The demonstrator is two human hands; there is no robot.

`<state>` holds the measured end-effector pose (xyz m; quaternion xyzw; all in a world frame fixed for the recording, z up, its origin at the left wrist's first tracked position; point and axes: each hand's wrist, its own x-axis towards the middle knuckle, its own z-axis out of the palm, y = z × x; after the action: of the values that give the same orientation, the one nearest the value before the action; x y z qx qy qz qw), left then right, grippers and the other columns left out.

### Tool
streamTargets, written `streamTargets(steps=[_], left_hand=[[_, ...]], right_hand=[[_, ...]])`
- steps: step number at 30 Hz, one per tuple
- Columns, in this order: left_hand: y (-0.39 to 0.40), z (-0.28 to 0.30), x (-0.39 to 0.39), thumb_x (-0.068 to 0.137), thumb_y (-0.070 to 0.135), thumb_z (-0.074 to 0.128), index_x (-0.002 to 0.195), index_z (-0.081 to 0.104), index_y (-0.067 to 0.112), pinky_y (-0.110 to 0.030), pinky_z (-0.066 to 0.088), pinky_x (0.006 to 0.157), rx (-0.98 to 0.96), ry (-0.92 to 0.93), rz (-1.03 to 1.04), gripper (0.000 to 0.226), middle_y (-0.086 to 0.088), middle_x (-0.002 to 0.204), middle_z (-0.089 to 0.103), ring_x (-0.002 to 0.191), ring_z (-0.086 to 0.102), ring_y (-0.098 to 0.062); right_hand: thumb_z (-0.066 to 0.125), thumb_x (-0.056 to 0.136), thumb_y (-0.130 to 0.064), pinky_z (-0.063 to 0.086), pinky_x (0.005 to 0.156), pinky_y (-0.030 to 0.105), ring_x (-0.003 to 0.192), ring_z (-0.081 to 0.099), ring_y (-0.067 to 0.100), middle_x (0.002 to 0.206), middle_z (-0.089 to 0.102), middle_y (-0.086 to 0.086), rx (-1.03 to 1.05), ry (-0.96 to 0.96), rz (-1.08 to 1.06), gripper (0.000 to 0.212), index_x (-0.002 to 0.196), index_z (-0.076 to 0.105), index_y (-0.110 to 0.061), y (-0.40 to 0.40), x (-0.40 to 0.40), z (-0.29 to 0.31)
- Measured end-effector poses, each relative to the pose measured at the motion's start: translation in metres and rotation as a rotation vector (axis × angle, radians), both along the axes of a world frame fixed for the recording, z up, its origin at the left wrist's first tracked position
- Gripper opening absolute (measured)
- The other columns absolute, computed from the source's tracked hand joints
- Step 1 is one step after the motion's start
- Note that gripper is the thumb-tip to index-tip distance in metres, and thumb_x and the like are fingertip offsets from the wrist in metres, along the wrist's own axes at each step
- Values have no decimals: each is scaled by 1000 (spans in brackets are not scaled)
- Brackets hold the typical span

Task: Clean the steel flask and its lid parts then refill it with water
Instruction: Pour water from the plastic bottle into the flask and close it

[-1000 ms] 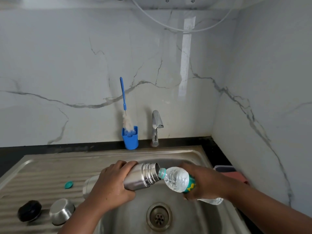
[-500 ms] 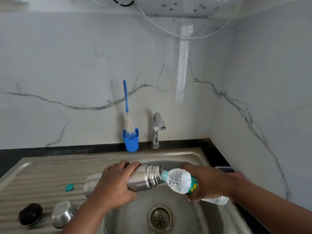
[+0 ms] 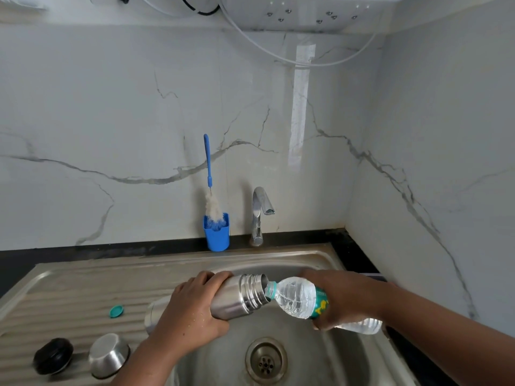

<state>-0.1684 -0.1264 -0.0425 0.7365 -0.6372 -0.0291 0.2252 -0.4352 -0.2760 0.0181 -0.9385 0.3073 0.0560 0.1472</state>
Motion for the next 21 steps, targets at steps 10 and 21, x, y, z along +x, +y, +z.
streamTargets(steps=[10, 21], left_hand=[[-14, -41, -18, 55, 47, 69, 134, 47, 37, -22, 47, 87, -5, 229, -11, 83, 21, 118, 51, 102, 60, -9], [-37, -77, -19, 51, 43, 72, 126, 49, 43, -27, 50, 86, -73, 359, 14, 79, 22, 113, 53, 102, 61, -8]], right_hand=[[74, 61, -44, 51, 81, 30, 92, 58, 7, 102, 56, -19, -37, 132, -6, 65, 116, 38, -47, -8, -7, -1], [74, 65, -41, 52, 85, 36, 96, 60, 10, 109, 59, -13, -20, 160, 3, 62, 119, 42, -41, -29, 2, -16]])
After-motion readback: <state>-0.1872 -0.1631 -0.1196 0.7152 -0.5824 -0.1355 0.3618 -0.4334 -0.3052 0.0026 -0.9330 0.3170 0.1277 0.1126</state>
